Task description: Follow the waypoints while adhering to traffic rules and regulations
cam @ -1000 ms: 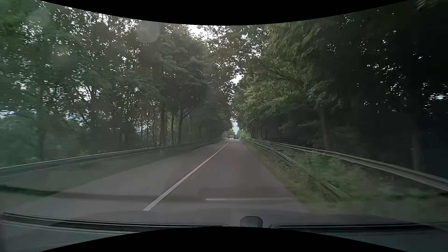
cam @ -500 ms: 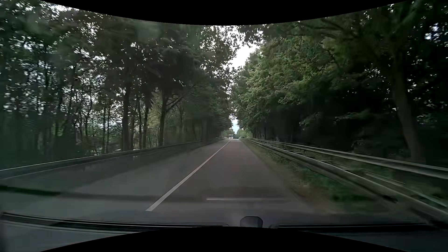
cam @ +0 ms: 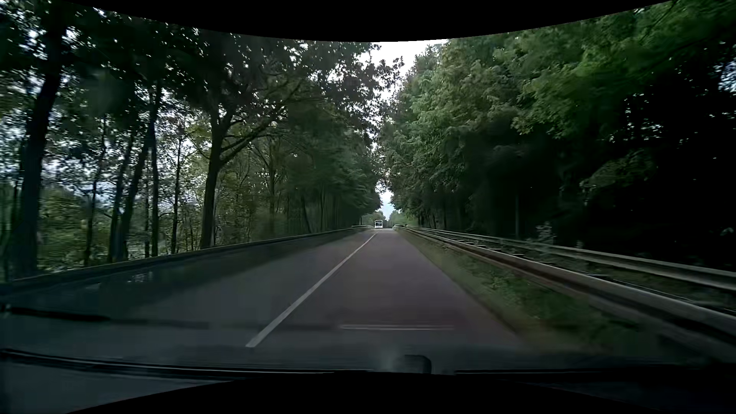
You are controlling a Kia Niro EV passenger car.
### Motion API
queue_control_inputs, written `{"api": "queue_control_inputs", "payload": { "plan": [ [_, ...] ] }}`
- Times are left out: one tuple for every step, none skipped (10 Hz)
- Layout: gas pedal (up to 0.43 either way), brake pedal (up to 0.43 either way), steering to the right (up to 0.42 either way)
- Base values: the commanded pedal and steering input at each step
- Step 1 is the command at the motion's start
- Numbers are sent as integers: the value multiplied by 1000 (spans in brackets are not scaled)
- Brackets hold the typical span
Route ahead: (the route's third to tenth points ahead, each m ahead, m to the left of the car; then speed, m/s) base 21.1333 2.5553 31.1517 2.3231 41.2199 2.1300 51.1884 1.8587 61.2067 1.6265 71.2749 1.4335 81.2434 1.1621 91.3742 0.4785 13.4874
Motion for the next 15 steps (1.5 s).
{"api": "queue_control_inputs", "payload": {
  "plan": [
    [138,0,-3],
    [138,0,-2],
    [138,0,-2],
    [138,0,-2],
    [138,0,-2],
    [150,0,-2],
    [150,0,-1],
    [150,0,0],
    [150,0,0],
    [150,0,-1],
    [150,0,0],
    [150,0,-1],
    [150,0,0],
    [150,0,0],
    [157,0,0]
  ]
}}
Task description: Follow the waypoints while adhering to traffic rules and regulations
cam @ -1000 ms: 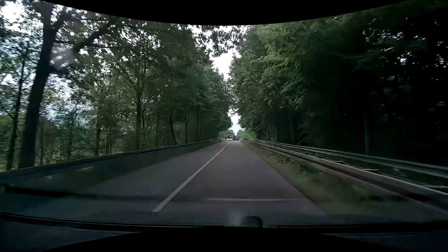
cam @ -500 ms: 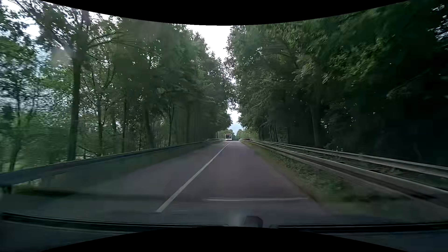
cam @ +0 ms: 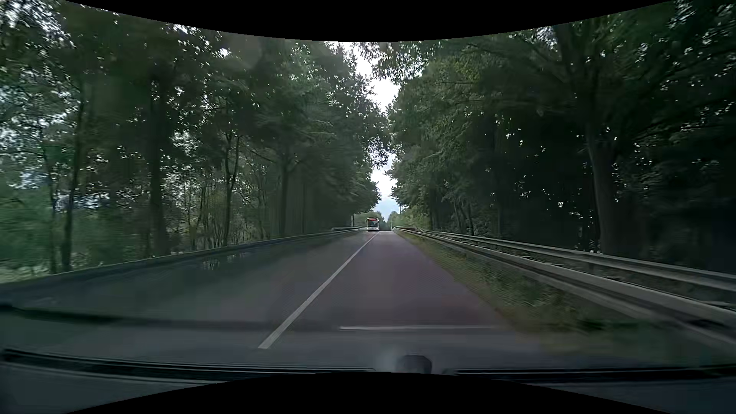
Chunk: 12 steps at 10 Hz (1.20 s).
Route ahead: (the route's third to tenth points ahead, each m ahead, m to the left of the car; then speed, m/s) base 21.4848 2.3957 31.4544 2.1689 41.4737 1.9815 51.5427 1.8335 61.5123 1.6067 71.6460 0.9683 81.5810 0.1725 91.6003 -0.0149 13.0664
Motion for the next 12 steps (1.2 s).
{"api": "queue_control_inputs", "payload": {
  "plan": [
    [157,0,0],
    [157,0,1],
    [157,0,1],
    [169,0,1],
    [189,0,1],
    [209,0,1],
    [209,0,0],
    [209,0,-1],
    [209,0,-2],
    [209,0,-2],
    [209,0,0],
    [220,0,1]
  ]
}}
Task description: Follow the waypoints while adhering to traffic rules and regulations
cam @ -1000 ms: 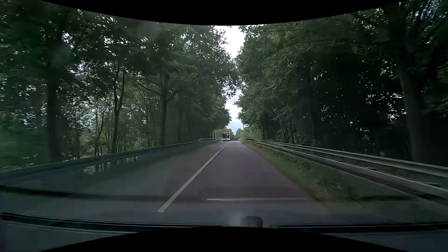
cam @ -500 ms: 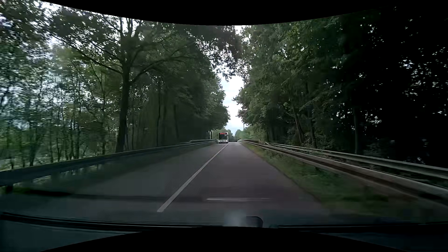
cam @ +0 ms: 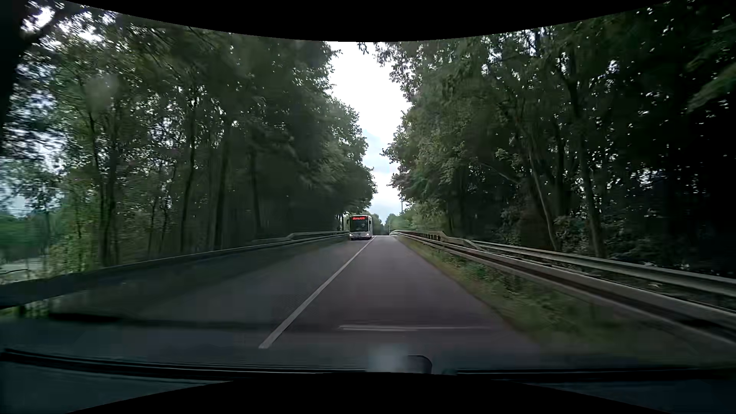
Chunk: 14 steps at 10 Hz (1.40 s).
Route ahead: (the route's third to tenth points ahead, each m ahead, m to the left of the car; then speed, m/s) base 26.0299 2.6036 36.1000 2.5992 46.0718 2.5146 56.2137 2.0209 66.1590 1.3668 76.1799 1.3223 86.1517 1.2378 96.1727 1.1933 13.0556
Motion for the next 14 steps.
{"api": "queue_control_inputs", "payload": {
  "plan": [
    [240,0,0],
    [240,0,0],
    [240,0,-1],
    [240,0,-2],
    [240,0,-3],
    [240,0,-3],
    [240,0,-3],
    [240,0,-4],
    [240,0,-5],
    [240,0,-5],
    [240,0,-5],
    [240,0,-5],
    [240,0,-5],
    [240,0,-5]
  ]
}}
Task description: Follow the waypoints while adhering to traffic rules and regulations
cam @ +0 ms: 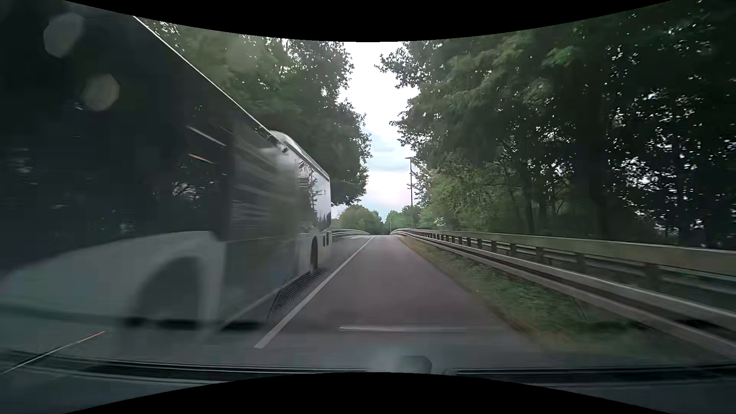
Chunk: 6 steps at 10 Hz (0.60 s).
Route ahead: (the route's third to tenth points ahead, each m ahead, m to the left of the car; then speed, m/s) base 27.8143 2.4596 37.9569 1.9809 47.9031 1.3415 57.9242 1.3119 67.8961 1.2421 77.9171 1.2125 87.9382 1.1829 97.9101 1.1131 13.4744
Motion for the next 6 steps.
{"api": "queue_control_inputs", "payload": {
  "plan": [
    [240,0,-3],
    [240,0,-3],
    [240,0,-3],
    [240,0,-3],
    [240,0,-4],
    [240,0,-4]
  ]
}}
